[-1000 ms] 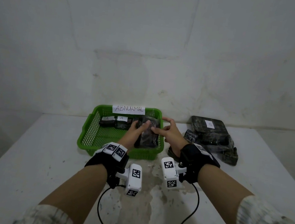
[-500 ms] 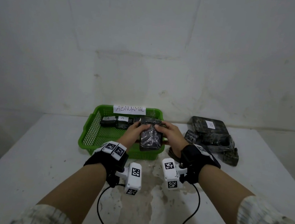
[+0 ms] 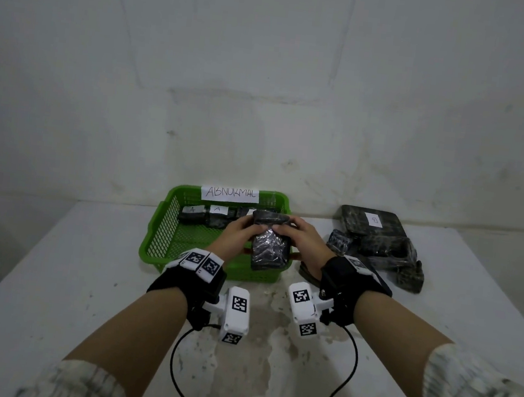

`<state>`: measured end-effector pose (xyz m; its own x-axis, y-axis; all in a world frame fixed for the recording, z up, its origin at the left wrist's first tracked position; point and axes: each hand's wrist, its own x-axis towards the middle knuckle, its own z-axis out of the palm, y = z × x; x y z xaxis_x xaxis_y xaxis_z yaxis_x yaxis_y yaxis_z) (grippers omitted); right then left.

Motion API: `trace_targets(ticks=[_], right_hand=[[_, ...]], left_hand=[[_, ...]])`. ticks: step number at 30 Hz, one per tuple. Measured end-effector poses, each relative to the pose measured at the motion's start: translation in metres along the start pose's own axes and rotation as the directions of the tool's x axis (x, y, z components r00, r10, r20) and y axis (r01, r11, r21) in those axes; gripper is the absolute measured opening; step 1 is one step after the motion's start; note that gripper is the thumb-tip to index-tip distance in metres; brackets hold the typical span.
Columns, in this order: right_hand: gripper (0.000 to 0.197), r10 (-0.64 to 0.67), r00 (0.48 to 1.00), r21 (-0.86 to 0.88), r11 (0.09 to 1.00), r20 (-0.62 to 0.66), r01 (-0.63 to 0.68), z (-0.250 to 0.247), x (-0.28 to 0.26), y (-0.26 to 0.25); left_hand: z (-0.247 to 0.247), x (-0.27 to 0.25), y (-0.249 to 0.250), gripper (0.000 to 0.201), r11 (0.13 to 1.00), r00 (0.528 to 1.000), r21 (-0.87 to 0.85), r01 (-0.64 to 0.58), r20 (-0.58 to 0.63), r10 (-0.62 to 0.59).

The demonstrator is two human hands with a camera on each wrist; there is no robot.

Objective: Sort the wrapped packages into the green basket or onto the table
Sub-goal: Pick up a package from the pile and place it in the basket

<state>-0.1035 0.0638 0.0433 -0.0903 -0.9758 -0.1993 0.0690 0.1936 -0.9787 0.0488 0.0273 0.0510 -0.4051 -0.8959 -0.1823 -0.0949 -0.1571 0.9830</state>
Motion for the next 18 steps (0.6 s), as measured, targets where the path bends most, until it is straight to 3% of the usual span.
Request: trace_targets(ticks=[6, 10, 15, 18], right_hand=[[0.046, -0.045, 0.999, 0.049, 0.998, -0.026, 0.046, 0.0008, 0.0010, 0.0019], [0.047, -0.020, 1.000, 0.095, 0.995, -0.005, 0.020, 0.0002, 0.0010, 0.0050], [0.069, -0.027, 0.999, 0.101, 0.994, -0.020, 0.029, -0.0001, 0.0061, 0.0065], [0.072, -0.025, 1.000, 0.112, 0.993, 0.008, 0.024, -0.0005, 0.0054, 0.0057]], left_hand=[[-0.0021, -0.0024, -0.0019, 0.033, 0.999, 0.999, -0.031, 0.040, 0.020, -0.039], [-0.0003, -0.0039, -0.0026, 0.040, 0.999, 1.000, -0.051, -0.005, 0.030, 0.007], [-0.0036, -0.0034, -0.0049, 0.031, 0.985, 0.998, -0.170, 0.021, 0.055, -0.012], [-0.0037, -0.0059, -0.0048, 0.035, 0.983, 0.999, -0.183, 0.022, 0.047, -0.014]])
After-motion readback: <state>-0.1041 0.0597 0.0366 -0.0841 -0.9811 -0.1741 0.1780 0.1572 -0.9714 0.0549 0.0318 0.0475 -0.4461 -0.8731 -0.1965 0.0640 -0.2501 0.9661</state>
